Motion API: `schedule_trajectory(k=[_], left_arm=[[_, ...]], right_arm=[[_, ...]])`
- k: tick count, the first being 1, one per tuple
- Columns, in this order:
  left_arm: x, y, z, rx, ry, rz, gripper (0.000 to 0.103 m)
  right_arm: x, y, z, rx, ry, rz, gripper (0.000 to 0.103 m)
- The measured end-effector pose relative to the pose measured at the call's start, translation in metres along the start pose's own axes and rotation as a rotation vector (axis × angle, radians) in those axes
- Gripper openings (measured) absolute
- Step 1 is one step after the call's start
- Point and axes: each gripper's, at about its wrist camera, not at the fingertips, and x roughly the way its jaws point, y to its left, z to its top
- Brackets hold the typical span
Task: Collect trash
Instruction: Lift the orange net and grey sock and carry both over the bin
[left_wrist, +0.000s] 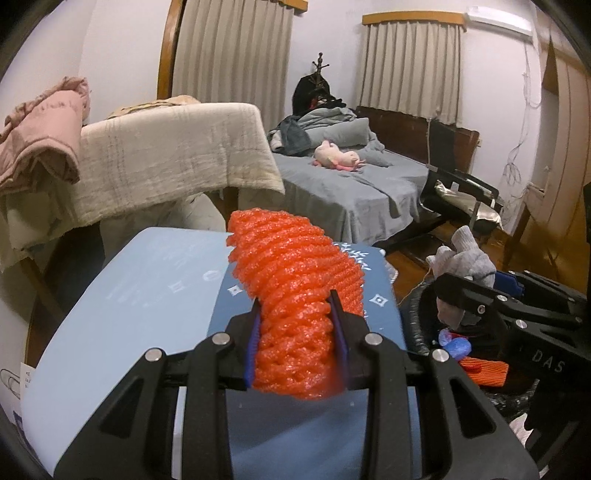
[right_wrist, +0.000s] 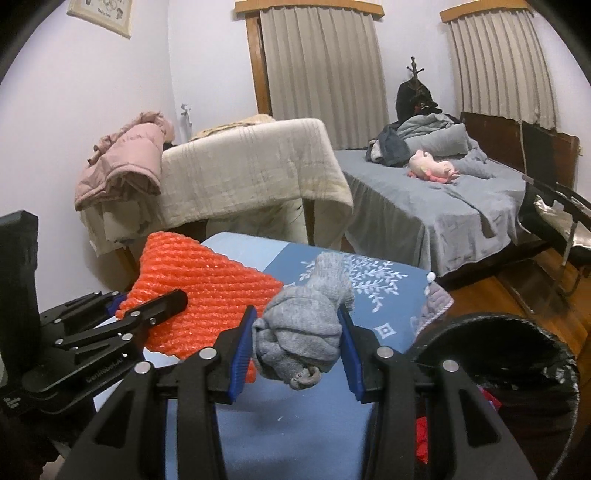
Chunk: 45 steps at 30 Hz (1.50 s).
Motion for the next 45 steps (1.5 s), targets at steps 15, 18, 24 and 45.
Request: schedule_trajectory(k=[15, 18, 24, 45], left_arm=[[-0.022, -0.053, 0.007, 0.074, -0.04, -0.091, 0.032], [-0.023, -0.063, 0.008, 0.088, -0.045, -0.106, 0.033], [-0.021, -0.08, 0.008, 0.114, -0.043, -0.142, 0.033], [0.005, -0.154, 0.001, 0.208, -0.016, -0.302, 0.034]], right_arm=[[-0.051, -0.033, -0.006, 0.03, -0.059, -0.076, 0.043], [-0.057, -0.041, -0.008, 0.038, -0.064, -0.095, 0.043], [-0.069, -0.059, -0.013, 0.058, -0.069, -0.135, 0.043], [-0.105, -0.124, -0.04, 0.146, -0.061, -0.295, 0.043]])
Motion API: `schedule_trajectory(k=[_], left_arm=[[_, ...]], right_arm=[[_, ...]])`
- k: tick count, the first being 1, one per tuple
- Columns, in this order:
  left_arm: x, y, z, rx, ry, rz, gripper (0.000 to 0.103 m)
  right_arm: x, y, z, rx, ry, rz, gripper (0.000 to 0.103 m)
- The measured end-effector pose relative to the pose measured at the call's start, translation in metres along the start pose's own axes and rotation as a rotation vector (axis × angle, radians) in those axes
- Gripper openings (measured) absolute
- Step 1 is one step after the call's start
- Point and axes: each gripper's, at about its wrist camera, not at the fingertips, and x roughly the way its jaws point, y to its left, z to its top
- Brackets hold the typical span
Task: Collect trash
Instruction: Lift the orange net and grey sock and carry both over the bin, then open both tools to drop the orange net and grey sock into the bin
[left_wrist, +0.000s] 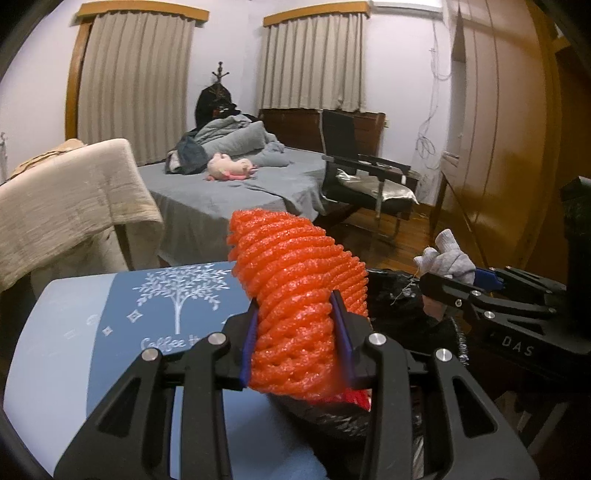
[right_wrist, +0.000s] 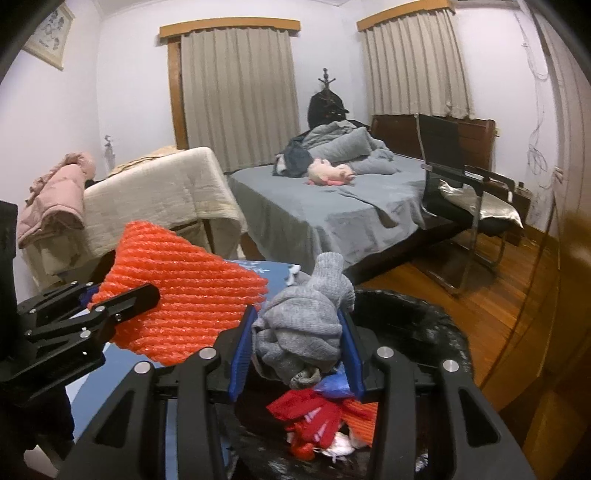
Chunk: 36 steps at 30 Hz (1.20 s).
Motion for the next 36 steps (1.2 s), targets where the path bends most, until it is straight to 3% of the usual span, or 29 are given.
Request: schedule_trajectory(k=[14, 24, 26, 30, 36], left_arm=[[0.052, -0.037, 0.0, 0.065, 0.044, -0.081, 0.034], [0.085, -0.04, -0.006, 0.07, 0.094, -0.096, 0.035], [0.091, -0.039, -0.009, 0.07, 0.103, -0.098, 0.037], [0.097, -0.039, -0.009, 0.057, 0.118, -0.102, 0.053], [0.095, -0.029, -0.011, 0.042, 0.122, -0.089, 0.064]], right_arm=[[0.006, -0.043, -0.015, 0.047, 0.034, -0.09, 0.043], [0.026, -0.067, -0.029, 0.073, 0.084, -0.122, 0.043], [0.029, -0.067, -0.03, 0.068, 0.091, -0.123, 0.043], [0.038, -0.069, -0.032, 0.064, 0.105, -0.134, 0.046], [0.039, -0.073, -0.03, 0.062, 0.101, -0.151, 0.062]])
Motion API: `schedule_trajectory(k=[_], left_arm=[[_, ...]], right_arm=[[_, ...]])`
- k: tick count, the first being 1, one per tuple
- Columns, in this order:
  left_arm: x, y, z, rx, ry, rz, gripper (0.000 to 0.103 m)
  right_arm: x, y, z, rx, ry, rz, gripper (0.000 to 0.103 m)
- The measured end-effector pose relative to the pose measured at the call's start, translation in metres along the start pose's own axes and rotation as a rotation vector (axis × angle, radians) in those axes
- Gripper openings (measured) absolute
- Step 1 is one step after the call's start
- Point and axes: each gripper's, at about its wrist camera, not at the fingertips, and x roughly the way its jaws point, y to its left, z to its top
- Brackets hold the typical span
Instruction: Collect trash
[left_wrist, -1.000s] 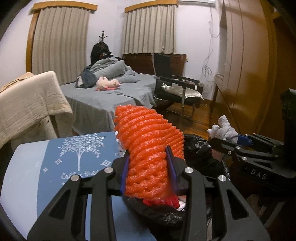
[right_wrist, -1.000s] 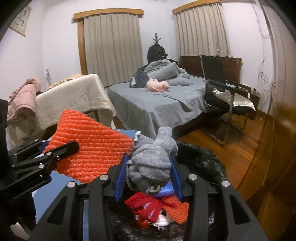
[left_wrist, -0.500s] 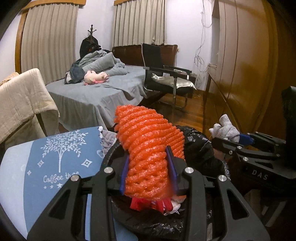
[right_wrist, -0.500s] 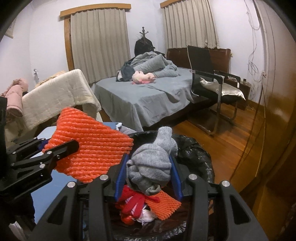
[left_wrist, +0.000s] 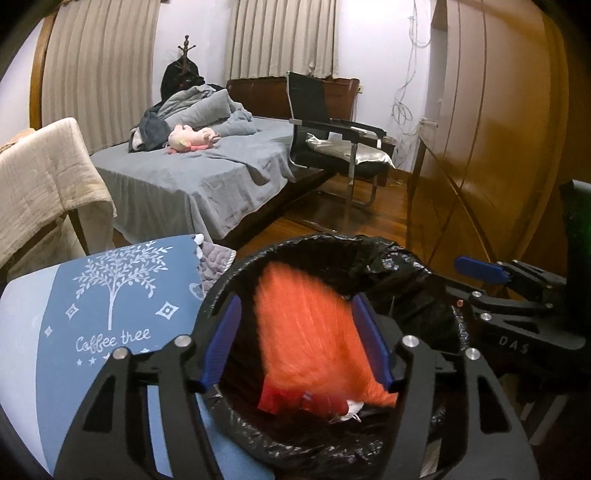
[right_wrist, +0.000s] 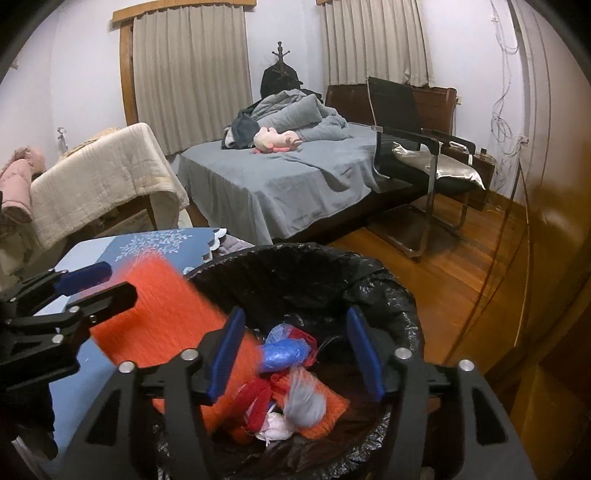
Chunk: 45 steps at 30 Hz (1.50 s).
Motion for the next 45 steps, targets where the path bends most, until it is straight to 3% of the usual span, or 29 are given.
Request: schedule_trajectory(k=[6, 10, 15, 33, 45], left_arm=[[-0.008, 0.009, 0.001, -0.015, -0.014, 0.025, 0.075], [-0.018, 0.016, 0.002, -0.025, -0.029, 0.051, 0.085], [-0.035, 0.026, 0.0, -0.043, -0.041, 0.09, 0.09], [-0.104, 0.04, -0.011, -0.087, -0.064, 0.176, 0.096], [-0.138, 0.036, -0.005, -0.091, -0.109, 0.207, 0.096]], right_arm=[[-0.009, 0.003, 0.002, -0.006, -0.023, -0.011, 0.08], [-0.018, 0.007, 0.006, -0.011, -0.038, -0.005, 0.083], [-0.031, 0.015, 0.011, -0.011, -0.058, 0.016, 0.097], [-0.072, 0.063, 0.02, -0.04, -0.056, 0.129, 0.097], [-0.094, 0.082, 0.03, -0.069, -0.084, 0.149, 0.097]])
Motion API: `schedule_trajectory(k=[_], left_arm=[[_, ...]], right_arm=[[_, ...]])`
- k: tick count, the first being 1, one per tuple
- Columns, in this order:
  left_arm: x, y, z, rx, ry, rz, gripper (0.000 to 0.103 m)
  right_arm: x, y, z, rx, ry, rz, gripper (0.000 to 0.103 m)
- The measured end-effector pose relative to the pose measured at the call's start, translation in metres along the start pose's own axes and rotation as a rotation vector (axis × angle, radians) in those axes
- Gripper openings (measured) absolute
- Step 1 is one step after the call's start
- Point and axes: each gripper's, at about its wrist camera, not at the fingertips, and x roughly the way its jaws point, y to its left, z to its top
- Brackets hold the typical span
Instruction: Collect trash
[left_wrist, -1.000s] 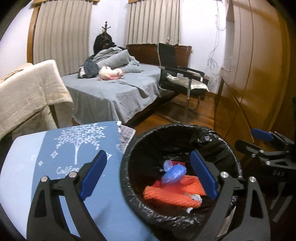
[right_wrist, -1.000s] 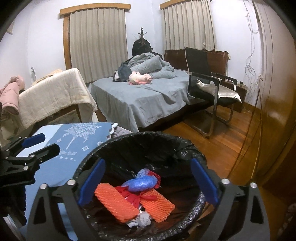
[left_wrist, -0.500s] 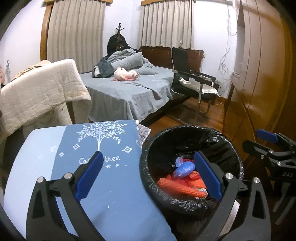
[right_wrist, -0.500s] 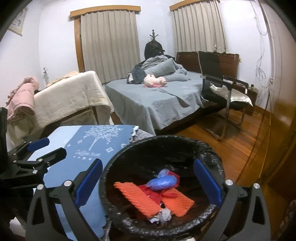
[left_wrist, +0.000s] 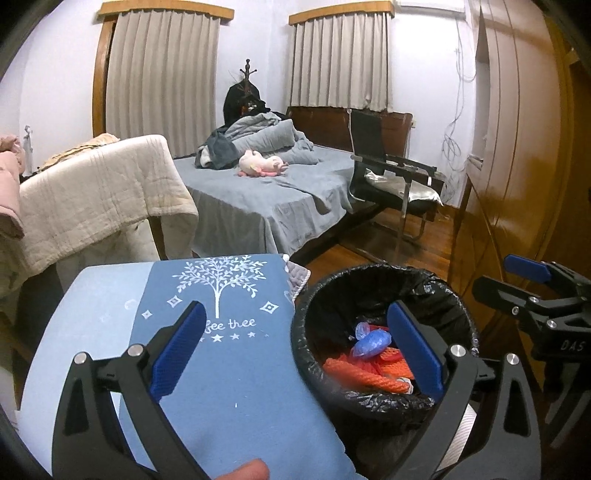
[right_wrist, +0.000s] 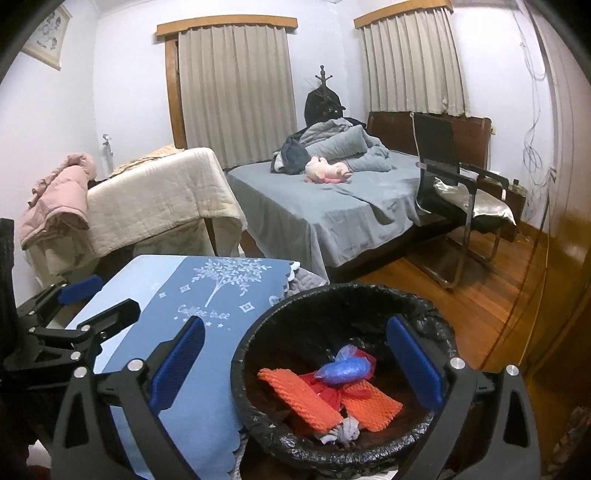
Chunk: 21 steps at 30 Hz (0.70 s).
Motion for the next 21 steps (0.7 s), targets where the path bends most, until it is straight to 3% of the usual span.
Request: schedule_trajectory(k=[21], left_arm=[[-0.015, 0.001, 0.002, -0.003, -0.017, 0.02, 0.096]], right_arm=[[-0.006, 0.012, 0.001, -0.021, -0.011, 0.002, 0.097]])
